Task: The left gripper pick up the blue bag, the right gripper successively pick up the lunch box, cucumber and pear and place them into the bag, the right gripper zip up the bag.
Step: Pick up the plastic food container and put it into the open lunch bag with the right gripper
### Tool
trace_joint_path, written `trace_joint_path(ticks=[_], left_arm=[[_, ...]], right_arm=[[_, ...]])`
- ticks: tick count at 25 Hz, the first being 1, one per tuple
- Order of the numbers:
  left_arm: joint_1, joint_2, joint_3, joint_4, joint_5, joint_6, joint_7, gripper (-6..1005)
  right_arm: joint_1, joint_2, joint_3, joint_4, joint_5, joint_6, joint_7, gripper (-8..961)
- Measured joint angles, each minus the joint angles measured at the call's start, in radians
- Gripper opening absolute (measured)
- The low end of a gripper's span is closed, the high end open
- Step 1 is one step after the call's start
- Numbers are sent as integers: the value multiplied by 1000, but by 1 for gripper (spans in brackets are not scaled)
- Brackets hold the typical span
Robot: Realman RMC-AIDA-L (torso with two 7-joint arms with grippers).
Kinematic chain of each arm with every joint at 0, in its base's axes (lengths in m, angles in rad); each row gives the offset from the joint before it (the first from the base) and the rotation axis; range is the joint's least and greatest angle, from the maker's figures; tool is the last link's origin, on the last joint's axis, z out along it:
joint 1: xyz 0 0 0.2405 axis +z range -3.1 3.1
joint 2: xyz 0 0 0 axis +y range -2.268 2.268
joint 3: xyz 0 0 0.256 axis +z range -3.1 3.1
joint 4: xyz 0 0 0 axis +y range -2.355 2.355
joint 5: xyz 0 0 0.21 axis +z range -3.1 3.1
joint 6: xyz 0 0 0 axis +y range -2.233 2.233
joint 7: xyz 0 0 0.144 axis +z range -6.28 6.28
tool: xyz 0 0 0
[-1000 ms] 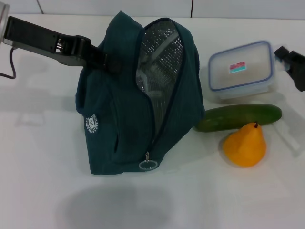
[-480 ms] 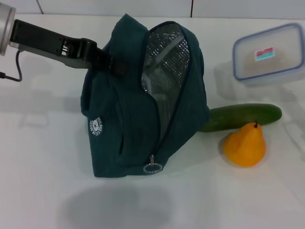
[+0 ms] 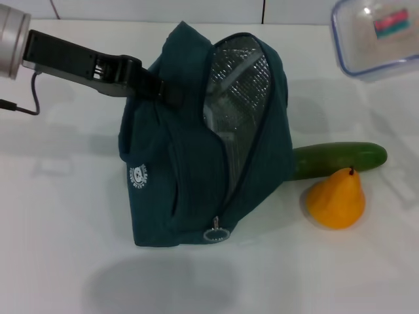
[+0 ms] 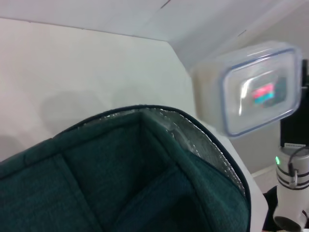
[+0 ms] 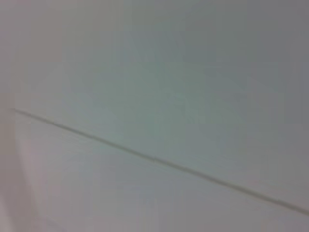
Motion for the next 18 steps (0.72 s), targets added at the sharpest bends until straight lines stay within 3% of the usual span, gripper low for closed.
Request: trace_joint_path(ticks=[18], left_arm=[[-33,-45,2,-18,3,-22,39,39]], right_arm=[[257,2,-56,78,-11,-44,53,162]])
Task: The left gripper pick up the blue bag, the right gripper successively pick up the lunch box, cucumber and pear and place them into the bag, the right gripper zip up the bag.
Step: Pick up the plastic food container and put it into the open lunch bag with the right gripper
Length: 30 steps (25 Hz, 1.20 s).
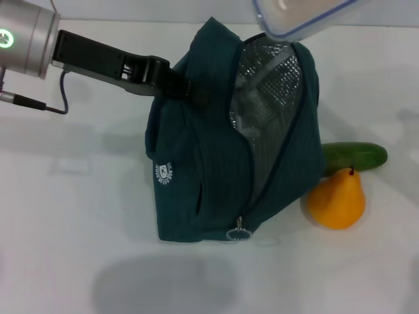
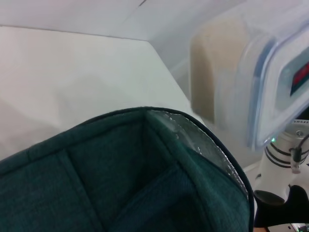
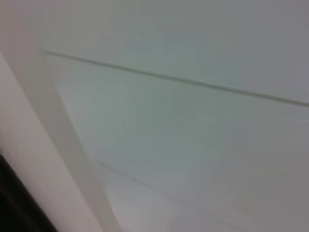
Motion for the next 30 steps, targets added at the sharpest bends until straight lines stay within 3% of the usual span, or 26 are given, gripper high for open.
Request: trace_joint_path(ticks=[6,16,30], left_arm=[[1,-1,0,-10,-5,-20,8,39],[5,3,-10,-36,-36,-31,16,39],[0,-3,-6,-66,-48,-36,25,40]], right_arm=[[9,0,-80,15,-1,15,-13,170],[-85,0,-188,-5,-2,72,-56,183],[-88,0,-523,-216,29,379,-56,200]])
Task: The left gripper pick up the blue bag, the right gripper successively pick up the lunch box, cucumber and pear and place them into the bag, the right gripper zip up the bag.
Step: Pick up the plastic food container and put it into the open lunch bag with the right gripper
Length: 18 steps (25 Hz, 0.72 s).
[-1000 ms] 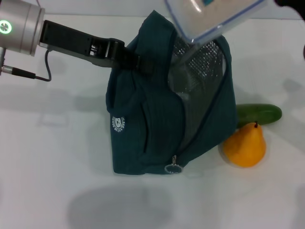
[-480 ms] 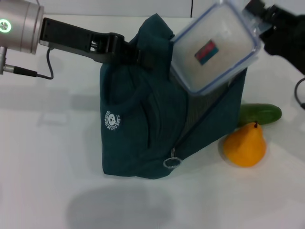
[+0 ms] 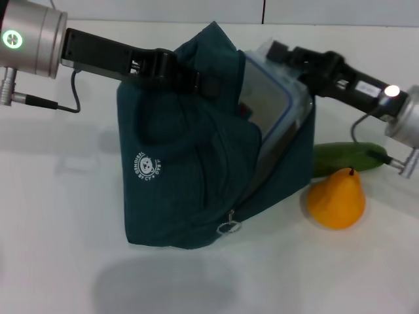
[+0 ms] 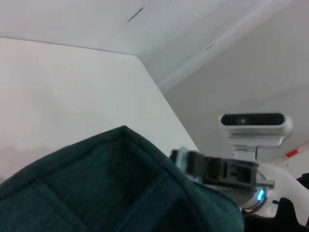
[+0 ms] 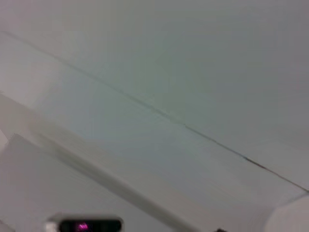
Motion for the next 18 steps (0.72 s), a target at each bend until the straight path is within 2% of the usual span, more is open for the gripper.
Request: trace_joint_path(ticks=[4,6,13,18], left_arm=[[5,-3,2,0,0,2,0,39],[6,-3,2,0,0,3,0,39],[8,-3,3,0,0,7,0,39],[9,-1,0,0,0,8,0,39]], right_arm=[[14,0,-137,-53,91,92,1,206],[19,0,-172,-62,113,117,1,208],[18,0,-180,-65,121,123,-9,217],[-13,-2,-157,-68,121,93,-24,223]])
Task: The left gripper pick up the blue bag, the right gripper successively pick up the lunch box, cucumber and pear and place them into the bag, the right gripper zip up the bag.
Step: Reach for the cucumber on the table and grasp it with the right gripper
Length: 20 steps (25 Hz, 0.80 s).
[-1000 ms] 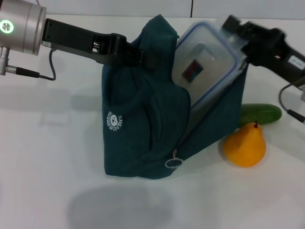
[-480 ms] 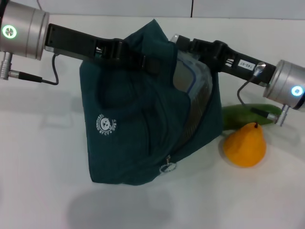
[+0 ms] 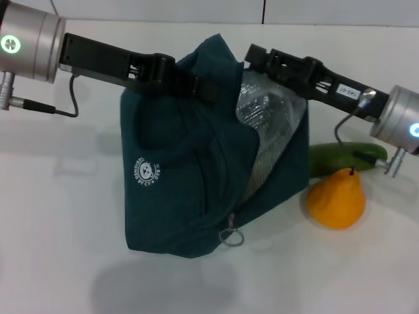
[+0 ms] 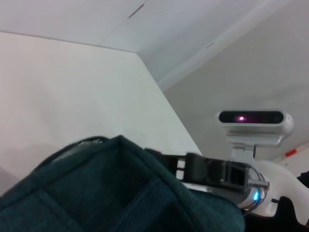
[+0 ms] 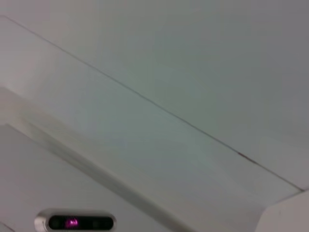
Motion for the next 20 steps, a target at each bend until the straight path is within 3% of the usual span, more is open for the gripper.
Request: trace_joint_path(ticks=[2,6,8,10,12,13,15,18,20], left_arm=[[2,2,-3,0,0,0,0,39],[15,12,-4,0,-9,0,-2,40],[26,18,-4,0,-21,0,-2,40],[34,24,-4,0,-28,0,-3,40],[38,26,-4,0,-28,-1,-3,40],[39,27,-4,0,-28,-1,-3,40],[40,27,-4,0,-27,-1,-3,39],[42,27,-3,0,-27,-1,-3,39],[43,27,-2,0,-27,-2,-3,40]], right_arm=[[-14,-4,17,-1,0,-15,-14,226],[-61,-19,92,-2,-5,-59,-47,410],[-93,-38,138,-4,-8,-101,-102,504],[-119,-64,163,-8,-9,-131,-150,599],[-141,-109,171,-16,-19,-146,-174,694],[-149,-135,173,-21,-36,-148,-180,694],[-155,-166,181,-32,-68,-147,-183,693],[-160,-228,244,-87,-219,-127,-175,693],[-159,-254,288,-153,-332,-104,-141,694]])
